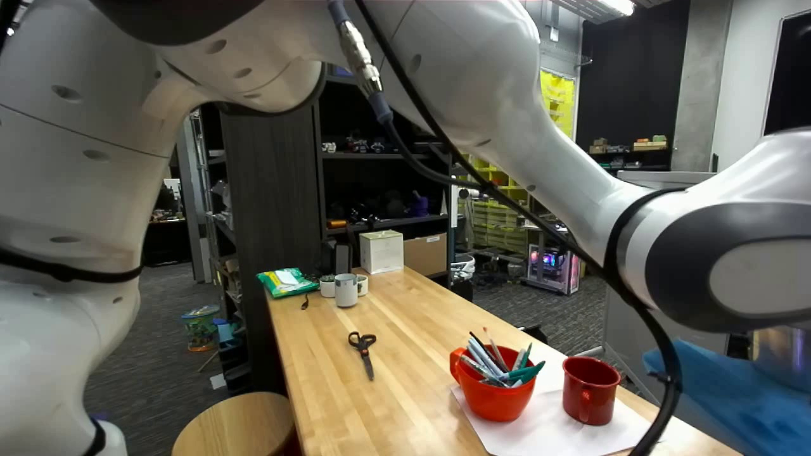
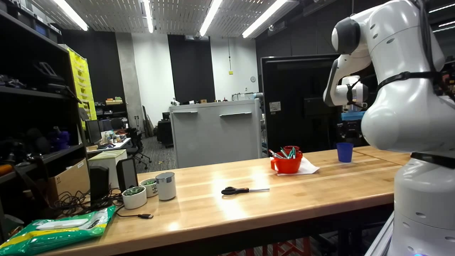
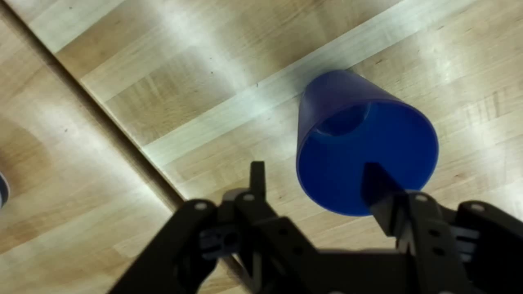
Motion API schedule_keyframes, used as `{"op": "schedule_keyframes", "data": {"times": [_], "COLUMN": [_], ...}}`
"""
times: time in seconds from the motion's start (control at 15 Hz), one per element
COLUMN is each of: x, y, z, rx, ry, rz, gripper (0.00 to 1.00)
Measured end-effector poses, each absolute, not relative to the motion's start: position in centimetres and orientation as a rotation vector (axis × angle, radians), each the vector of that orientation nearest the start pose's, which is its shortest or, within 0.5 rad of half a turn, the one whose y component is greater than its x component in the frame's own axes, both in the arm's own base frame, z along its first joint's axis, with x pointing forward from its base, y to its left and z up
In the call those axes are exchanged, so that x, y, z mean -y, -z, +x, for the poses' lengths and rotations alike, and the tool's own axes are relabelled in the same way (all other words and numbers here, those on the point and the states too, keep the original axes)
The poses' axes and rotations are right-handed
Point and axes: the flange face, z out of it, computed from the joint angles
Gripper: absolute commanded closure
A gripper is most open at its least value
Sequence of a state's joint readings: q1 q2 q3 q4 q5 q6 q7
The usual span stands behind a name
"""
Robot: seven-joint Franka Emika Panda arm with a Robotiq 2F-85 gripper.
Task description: Move the blue cup to the right
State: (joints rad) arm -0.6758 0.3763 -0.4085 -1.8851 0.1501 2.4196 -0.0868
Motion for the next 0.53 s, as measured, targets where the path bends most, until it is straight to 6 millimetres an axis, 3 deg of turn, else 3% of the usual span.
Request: {"op": "schedule_keyframes", "data": {"times": [0.07, 0.33, 0.53], "x": [55.9, 53.8, 50.8], "y": [-35.3, -40.6, -45.3], "z": [31.9, 32.5, 34.1], "rx": [-1.593, -1.303, -1.062], "ry": [0.207, 0.122, 0.128], "rz": [-2.866, -3.06, -3.163], "gripper": [0.0, 0.0, 0.0]}}
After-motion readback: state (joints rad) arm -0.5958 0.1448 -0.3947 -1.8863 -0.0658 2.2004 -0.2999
